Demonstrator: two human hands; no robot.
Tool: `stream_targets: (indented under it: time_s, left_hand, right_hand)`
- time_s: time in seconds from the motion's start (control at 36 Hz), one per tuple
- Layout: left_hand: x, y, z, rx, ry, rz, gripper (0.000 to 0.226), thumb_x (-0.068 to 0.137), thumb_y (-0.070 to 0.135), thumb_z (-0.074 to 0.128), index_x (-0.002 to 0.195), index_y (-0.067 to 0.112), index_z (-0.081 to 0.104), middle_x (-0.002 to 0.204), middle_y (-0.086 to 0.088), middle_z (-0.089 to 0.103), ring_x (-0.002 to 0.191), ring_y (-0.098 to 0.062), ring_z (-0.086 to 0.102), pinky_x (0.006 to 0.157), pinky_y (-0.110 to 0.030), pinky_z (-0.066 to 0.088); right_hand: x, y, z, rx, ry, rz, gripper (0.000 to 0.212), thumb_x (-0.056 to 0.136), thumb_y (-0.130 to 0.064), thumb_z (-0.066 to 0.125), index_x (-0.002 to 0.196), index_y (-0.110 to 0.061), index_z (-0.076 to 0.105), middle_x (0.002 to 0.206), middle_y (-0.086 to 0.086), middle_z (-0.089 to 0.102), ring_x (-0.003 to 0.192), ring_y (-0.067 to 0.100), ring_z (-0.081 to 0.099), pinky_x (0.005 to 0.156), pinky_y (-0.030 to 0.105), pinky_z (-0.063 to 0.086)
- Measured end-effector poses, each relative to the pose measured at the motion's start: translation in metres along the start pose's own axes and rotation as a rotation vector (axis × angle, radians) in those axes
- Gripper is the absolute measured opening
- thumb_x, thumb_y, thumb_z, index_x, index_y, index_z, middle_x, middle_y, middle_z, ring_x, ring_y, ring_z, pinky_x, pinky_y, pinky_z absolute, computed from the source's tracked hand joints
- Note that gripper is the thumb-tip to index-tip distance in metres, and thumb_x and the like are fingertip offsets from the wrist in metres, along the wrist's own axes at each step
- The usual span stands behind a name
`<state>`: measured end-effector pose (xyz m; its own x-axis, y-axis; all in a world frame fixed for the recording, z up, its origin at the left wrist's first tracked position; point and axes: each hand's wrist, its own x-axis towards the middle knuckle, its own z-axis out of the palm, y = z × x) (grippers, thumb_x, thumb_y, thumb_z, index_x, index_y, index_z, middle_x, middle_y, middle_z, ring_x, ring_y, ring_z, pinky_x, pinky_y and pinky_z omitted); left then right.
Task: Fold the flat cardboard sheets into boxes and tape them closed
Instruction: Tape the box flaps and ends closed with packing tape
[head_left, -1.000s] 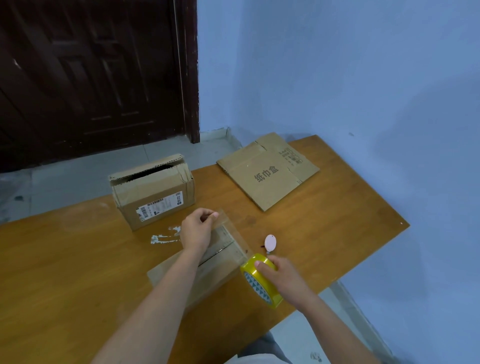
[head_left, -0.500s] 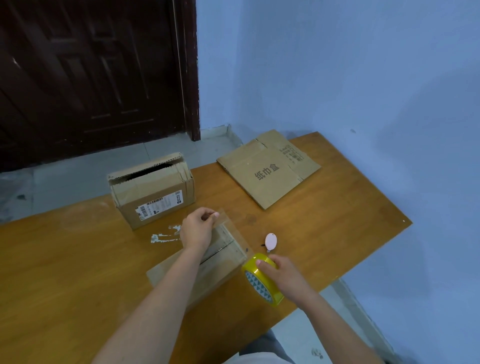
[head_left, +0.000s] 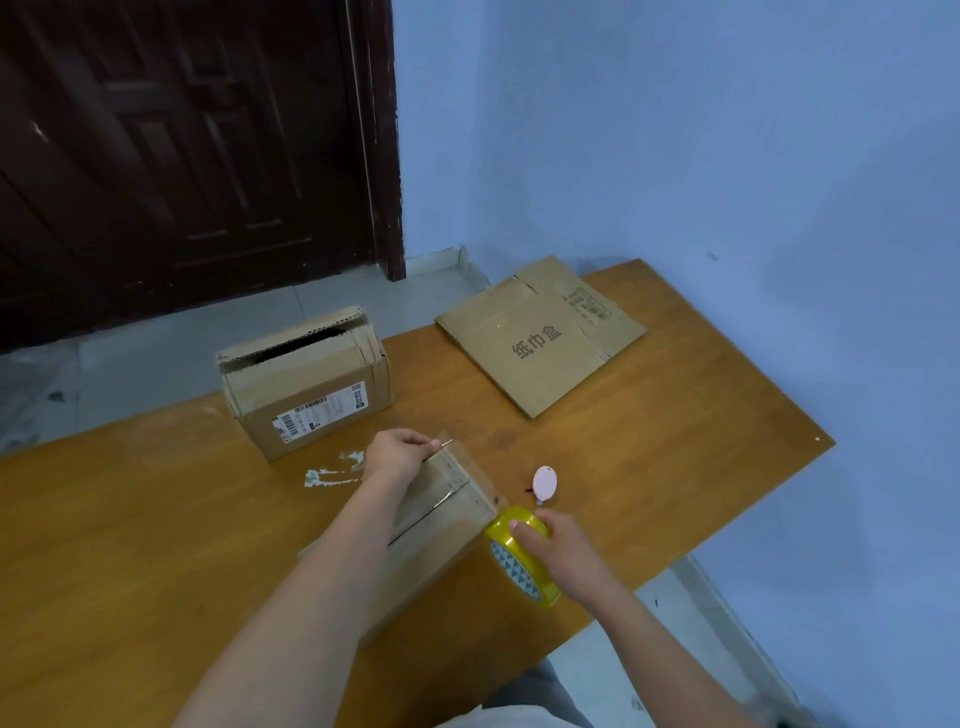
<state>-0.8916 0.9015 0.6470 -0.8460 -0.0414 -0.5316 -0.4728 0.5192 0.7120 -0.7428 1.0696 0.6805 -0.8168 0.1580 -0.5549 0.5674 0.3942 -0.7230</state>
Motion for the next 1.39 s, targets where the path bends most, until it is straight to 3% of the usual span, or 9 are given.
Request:
stream_targets:
  time_s: [0.31,0.47,0.61,0.75,0.89,1.08,1.17,1.31,1.39]
  left_hand:
    - [0.007,-0.002,-0.002,0.067,-0.081,-0.106,0.031,0.093,0.015,0.050,0.119,0.026,0.062,0.133,-0.006,0.052,0.117,-0.027,0.050,0.100,-0.042,0.044]
    - [0.013,-0.007,-0.002,0.102,-0.090,-0.107,0.024,0.091,0.020,0.052,0.113,0.017,0.062,0.117,-0.007,0.060,0.104,-0.026,0.054,0.095,-0.040,0.047]
    - [-0.001,0.000,0.002,0.328,0.180,0.132,0.012,0.090,0.034,0.051,0.094,0.023,0.055,0.086,0.002,0.063,0.079,-0.018,0.060,0.079,-0.038,0.054]
    - [-0.015,0.003,-0.004,0.130,0.385,0.506,0.014,0.096,0.018,0.050,0.102,0.014,0.062,0.087,0.000,0.062,0.077,-0.014,0.055,0.065,-0.024,0.041]
    - [-0.026,-0.013,-0.010,0.262,0.454,0.607,0.014,0.093,0.017,0.054,0.101,0.012,0.065,0.091,-0.001,0.064,0.085,-0.015,0.054,0.076,-0.027,0.037]
    - [-0.056,-0.051,-0.004,0.439,0.448,0.666,0.017,0.085,0.017,0.065,0.102,0.015,0.068,0.107,-0.002,0.063,0.104,-0.026,0.055,0.086,-0.038,0.036]
    - [-0.061,-0.068,0.000,0.607,0.296,0.678,0.037,0.092,0.037,0.055,0.128,0.027,0.055,0.129,-0.001,0.052,0.123,-0.024,0.043,0.101,-0.040,0.033]
    - [-0.061,-0.069,-0.001,0.690,0.283,0.702,0.042,0.094,0.050,0.039,0.128,0.031,0.054,0.132,0.001,0.049,0.125,-0.023,0.040,0.102,-0.041,0.032]
    - [-0.060,-0.069,-0.002,0.732,0.283,0.718,0.053,0.089,0.054,0.025,0.124,0.030,0.057,0.129,0.001,0.052,0.122,-0.024,0.042,0.098,-0.043,0.035]
  right_hand:
    - [0.004,0.004,0.004,0.016,-0.017,0.023,0.034,0.090,-0.043,0.056,0.107,-0.014,0.062,0.098,0.005,0.069,0.089,0.019,0.067,0.084,0.039,0.055]
    - [0.007,0.006,0.006,0.000,-0.025,0.043,0.050,0.088,-0.049,0.056,0.122,-0.013,0.056,0.114,0.006,0.066,0.102,0.020,0.064,0.091,0.040,0.052]
    - [0.002,0.003,0.008,0.076,-0.053,0.016,0.034,0.091,-0.043,0.055,0.108,-0.015,0.061,0.105,0.010,0.068,0.095,0.021,0.066,0.089,0.041,0.053]
    - [0.012,0.021,0.023,0.104,-0.043,-0.007,0.105,0.053,-0.090,0.050,0.129,-0.017,0.051,0.125,0.004,0.059,0.114,0.020,0.058,0.099,0.044,0.048]
    - [0.008,-0.003,0.033,0.137,-0.094,-0.064,0.023,0.093,-0.042,0.052,0.104,-0.023,0.059,0.109,0.012,0.066,0.102,0.028,0.063,0.089,0.041,0.051]
    - [0.020,-0.008,0.040,0.165,-0.122,-0.081,0.031,0.095,-0.035,0.050,0.107,-0.008,0.059,0.101,0.015,0.065,0.088,0.020,0.061,0.078,0.034,0.052]
    - [0.022,-0.006,0.043,0.142,-0.101,-0.089,0.033,0.094,-0.040,0.051,0.108,-0.012,0.061,0.104,0.014,0.067,0.094,0.027,0.065,0.086,0.043,0.052]
    - [0.032,-0.001,0.049,0.089,-0.078,-0.091,0.031,0.094,-0.039,0.051,0.106,-0.012,0.061,0.104,0.015,0.067,0.098,0.032,0.064,0.090,0.048,0.051]
    - [0.036,0.001,0.059,-0.034,-0.094,-0.065,0.047,0.093,-0.044,0.049,0.116,-0.004,0.056,0.108,0.004,0.059,0.111,0.028,0.057,0.098,0.042,0.044]
